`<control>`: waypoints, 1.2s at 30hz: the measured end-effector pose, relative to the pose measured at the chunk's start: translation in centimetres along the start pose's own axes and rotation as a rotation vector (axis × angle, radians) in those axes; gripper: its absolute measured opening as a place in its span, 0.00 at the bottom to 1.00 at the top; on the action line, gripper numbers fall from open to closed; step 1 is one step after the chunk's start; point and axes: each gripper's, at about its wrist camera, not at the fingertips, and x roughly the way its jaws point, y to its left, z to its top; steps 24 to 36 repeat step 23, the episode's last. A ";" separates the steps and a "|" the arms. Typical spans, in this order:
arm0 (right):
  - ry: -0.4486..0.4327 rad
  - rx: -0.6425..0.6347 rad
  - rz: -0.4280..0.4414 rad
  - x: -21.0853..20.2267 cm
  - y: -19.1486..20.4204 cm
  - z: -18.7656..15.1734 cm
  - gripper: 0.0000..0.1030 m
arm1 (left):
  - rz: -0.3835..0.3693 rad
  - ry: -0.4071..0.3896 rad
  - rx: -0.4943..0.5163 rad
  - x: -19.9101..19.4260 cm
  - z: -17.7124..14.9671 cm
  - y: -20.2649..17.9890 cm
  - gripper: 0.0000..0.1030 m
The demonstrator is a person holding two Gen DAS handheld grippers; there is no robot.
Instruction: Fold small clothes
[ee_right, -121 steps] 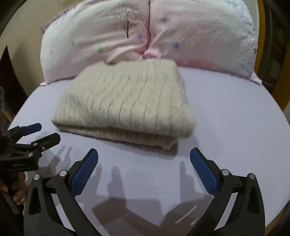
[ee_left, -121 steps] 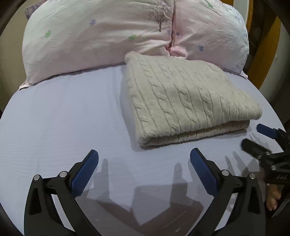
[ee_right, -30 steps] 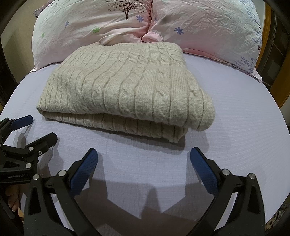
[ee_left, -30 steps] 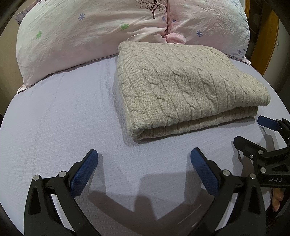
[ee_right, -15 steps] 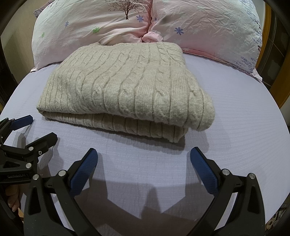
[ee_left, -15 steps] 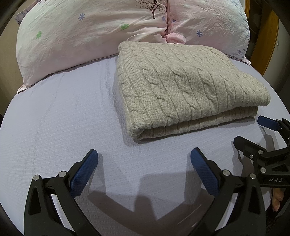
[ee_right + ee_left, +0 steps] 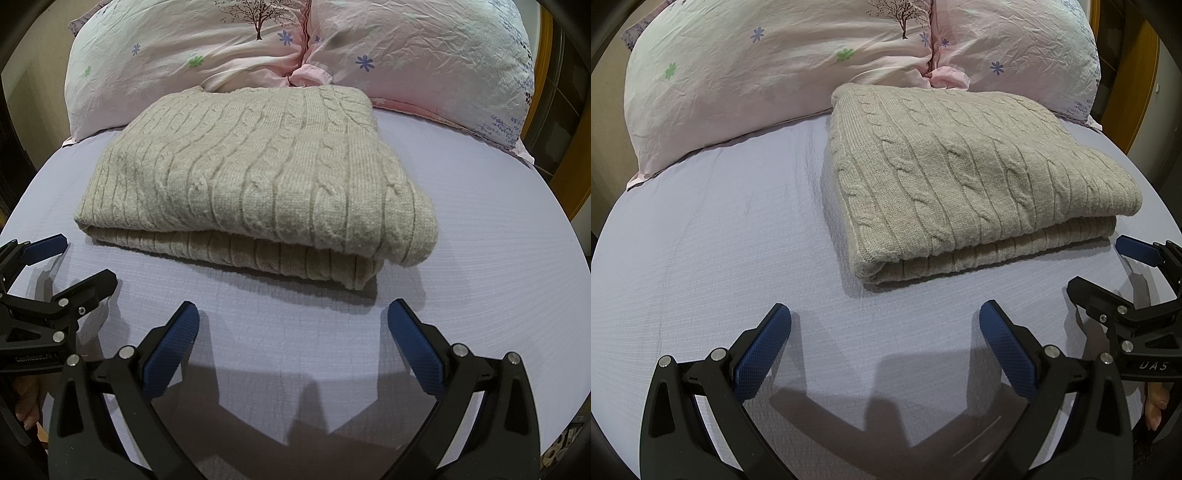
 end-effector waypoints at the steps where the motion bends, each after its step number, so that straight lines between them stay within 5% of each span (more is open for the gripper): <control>1: 0.000 0.000 0.000 0.0 0.0 0.0 0.98 | 0.000 0.000 0.000 0.0 0.0 0.0 0.99; 36: 0.000 0.000 0.000 0.0 0.0 0.0 0.98 | 0.002 -0.007 0.000 0.0 0.0 0.0 0.99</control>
